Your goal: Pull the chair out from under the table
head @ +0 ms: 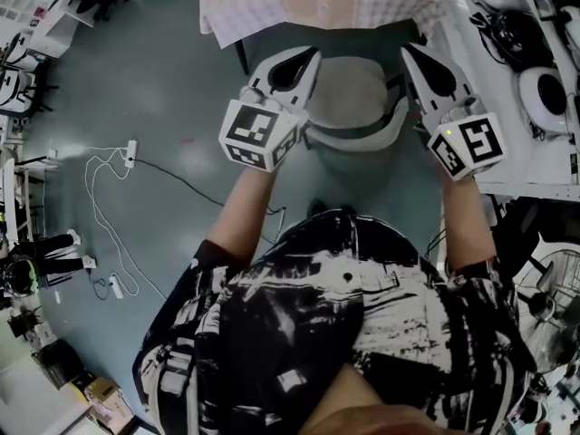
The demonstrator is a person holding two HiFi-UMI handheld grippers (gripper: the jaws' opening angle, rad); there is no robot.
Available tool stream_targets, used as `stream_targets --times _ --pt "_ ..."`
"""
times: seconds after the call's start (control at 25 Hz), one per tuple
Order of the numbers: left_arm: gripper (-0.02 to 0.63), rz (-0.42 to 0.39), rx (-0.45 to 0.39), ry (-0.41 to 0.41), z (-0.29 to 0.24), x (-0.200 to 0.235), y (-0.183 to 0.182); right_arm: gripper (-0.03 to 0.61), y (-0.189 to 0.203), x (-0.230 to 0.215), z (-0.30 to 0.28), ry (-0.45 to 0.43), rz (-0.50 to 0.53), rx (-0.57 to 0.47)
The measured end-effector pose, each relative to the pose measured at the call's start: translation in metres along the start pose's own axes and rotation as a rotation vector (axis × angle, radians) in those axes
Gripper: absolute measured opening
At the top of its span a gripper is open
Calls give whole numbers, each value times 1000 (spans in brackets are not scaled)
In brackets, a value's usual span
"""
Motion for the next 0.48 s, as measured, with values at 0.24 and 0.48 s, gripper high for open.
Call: stream_targets --times 0.24,0.48 --pt "0 -14 -11 -3 -2 1 -10 0 12 3 1 -4 -17 23" --pt "0 -15 -2 -3 1 2 -8 0 19 9 -1 -2 -35 29"
Point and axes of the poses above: the fingertips, and each gripper's own axes: z backward along the fingers, x to its left, y out of its underside, the point moved 1 cm from there along z, backward along the fingers, and after that the axes turned 4 degrees about -x, right-handed, at the moved point
